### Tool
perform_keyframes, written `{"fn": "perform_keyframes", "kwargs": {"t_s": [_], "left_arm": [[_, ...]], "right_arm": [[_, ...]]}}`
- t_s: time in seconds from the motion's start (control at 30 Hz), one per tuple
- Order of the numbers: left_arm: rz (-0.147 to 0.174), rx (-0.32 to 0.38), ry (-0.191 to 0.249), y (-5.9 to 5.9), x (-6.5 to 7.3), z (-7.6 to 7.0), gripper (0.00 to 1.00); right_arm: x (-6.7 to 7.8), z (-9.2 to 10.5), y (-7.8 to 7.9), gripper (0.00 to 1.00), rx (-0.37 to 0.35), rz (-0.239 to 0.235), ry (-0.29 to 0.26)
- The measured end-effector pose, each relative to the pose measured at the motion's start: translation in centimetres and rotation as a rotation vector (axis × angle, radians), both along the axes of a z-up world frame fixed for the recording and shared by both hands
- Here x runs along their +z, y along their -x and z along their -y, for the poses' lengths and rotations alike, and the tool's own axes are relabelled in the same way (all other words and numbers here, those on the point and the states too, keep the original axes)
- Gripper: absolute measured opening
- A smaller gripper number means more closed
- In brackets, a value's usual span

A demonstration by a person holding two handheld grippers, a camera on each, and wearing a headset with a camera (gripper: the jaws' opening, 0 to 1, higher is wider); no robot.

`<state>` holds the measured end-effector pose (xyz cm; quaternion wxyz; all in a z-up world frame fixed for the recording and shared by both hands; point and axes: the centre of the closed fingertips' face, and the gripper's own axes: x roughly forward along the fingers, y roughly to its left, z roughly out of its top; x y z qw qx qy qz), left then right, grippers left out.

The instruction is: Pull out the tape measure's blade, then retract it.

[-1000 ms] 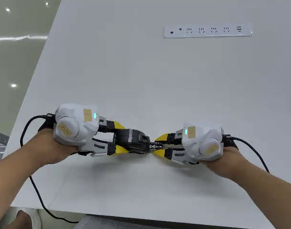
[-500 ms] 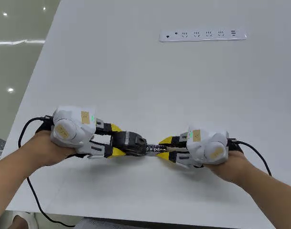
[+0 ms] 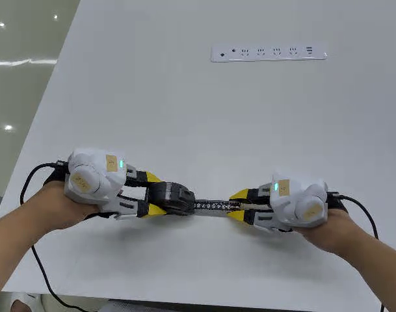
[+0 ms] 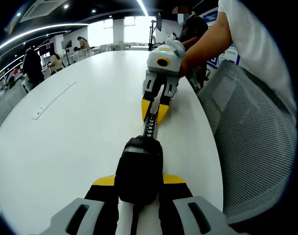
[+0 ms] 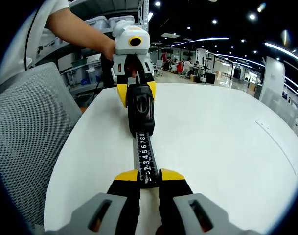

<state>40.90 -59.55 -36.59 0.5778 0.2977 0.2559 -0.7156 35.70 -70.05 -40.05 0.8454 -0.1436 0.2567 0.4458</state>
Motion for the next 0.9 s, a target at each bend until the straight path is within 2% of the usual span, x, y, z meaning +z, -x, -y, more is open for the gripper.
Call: {"fn": "perform_keyframes", "kwargs": {"t_s": [0.53, 0.9], "left_arm": [[0.009, 0.000, -0.003, 0.0, 0.0, 0.0, 0.28], [0.015, -0.002, -0.005, 0.2, 0.0, 0.1, 0.28]], "right_arm": [[0.2, 3.5, 1.6, 0.12, -0.014, -0.021, 0.038], [0.1, 6.7, 3.4, 0.12, -0.038, -0.050, 0.061]]}}
